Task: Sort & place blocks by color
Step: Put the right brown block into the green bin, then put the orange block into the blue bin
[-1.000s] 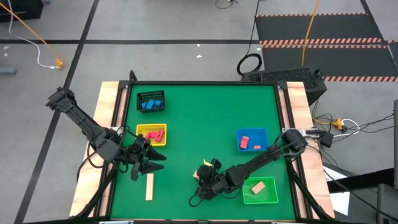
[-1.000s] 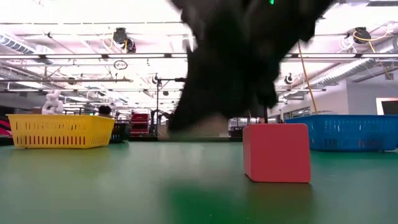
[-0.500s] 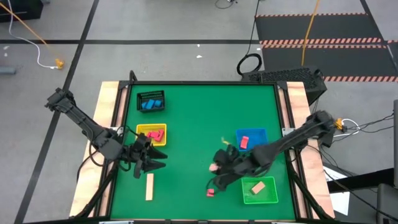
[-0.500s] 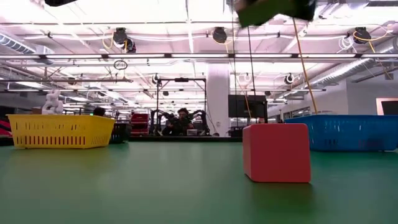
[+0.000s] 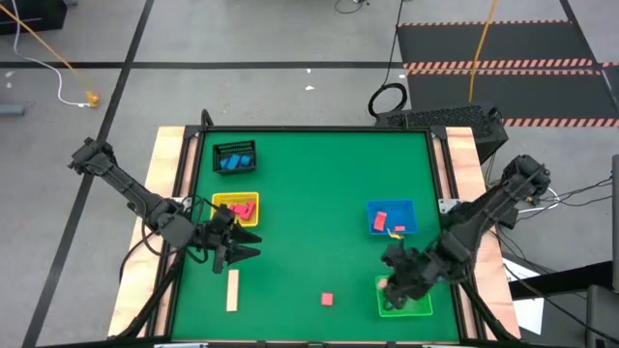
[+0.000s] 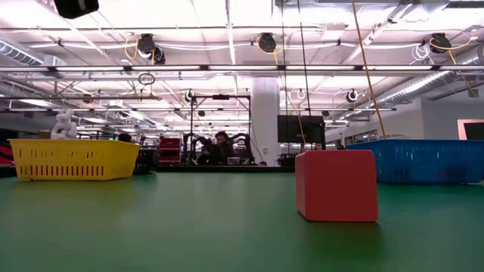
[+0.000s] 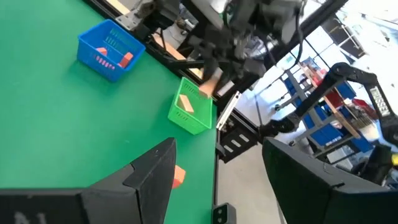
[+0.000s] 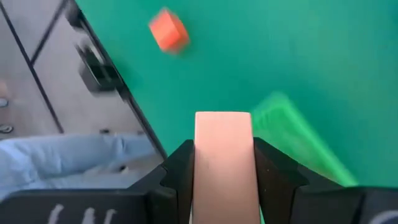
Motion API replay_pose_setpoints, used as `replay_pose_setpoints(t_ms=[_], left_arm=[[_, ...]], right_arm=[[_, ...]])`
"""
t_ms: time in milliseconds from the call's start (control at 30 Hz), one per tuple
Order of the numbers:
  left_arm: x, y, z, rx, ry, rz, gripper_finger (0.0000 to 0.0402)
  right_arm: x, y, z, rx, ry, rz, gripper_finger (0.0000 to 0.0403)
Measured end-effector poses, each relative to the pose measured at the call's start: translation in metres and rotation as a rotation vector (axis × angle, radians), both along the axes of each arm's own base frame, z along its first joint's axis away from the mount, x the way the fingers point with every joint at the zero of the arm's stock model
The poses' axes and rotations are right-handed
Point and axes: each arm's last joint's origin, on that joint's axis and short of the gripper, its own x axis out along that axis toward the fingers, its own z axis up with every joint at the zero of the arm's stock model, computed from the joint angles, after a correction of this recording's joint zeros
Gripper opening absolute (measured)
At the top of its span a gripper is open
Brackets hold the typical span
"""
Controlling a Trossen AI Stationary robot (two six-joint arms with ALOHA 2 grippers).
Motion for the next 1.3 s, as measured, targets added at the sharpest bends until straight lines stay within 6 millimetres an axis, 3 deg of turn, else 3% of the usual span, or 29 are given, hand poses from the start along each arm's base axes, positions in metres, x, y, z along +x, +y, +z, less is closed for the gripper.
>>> replay_pose_setpoints(t_ms=[233,567,1067,1300], left_arm=[[0.005,0.01,0.0,0.001,-0.004,0.082,0.0239],[0.012,0.023,0.0,-0.023,-0.002,0.16,0.0239],[0.016,0.032,0.0,-0.021,0.001,0.208,0.0239],[0.019,0.03,-0.004,0.028,0.018,0.183,0.0239]], right_arm=[[-0.037,0.016,-0.042,0.11,0.135,-0.006,0.0112],[-0.057,0.019,-0.069,0.089,0.195,-0.003,0.0128],[-0.057,0.022,-0.068,0.119,0.167,0.126,0.0232],[-0.055,0.015,-0.047,0.215,0.066,0.114,0.0246]])
